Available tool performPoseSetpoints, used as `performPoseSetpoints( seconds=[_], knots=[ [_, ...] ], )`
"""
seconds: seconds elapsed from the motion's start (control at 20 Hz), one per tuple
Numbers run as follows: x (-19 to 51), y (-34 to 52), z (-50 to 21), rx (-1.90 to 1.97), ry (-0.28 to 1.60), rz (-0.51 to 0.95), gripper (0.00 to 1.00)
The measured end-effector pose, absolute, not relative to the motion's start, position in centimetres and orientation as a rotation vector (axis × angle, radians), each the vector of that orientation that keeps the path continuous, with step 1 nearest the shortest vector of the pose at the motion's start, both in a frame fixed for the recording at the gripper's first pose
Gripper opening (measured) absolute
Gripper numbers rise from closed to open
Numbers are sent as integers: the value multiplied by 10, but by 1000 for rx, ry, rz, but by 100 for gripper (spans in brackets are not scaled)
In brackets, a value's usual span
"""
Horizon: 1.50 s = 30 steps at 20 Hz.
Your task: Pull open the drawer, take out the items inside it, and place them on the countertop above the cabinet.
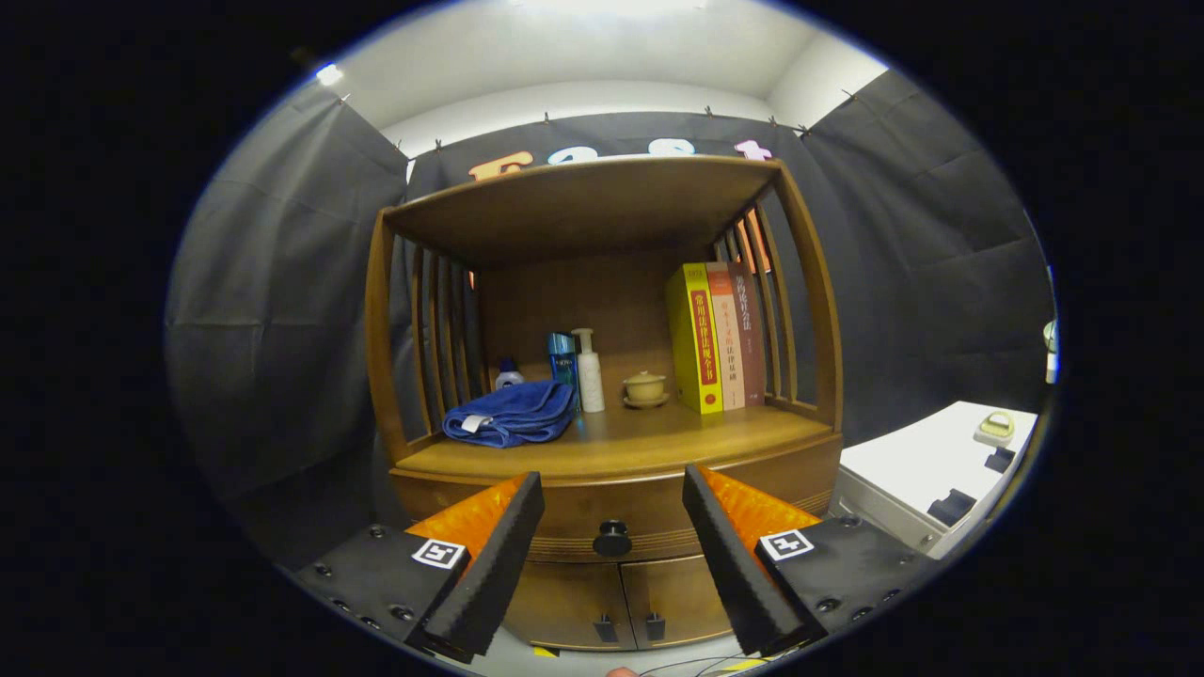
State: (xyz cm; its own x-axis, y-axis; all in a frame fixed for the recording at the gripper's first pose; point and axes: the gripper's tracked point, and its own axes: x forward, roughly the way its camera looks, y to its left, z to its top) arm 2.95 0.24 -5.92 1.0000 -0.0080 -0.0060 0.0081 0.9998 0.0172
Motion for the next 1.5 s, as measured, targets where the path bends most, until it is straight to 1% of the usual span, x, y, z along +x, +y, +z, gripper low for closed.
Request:
performPoseSetpoints(
  seconds=[0.1, 0.3, 0.6, 0.85, 1.0, 1.15, 1.3, 1.4, 1.5],
  knots=[
    [39, 2, -82, 10, 35, -13, 98],
    [67, -1, -97, -33, 61, -27, 98],
    [102, -8, -138, 6, 116, -42, 98],
    [126, -2, -172, -3, 171, -40, 98],
    [133, -6, -180, -48, 181, -66, 99],
    [137, -5, -187, -53, 200, -65, 84],
    [140, 1, -182, -44, 170, -51, 68],
    [138, -2, -181, -56, 175, -56, 55],
    [138, 0, -181, -30, 173, -61, 52]
  ],
)
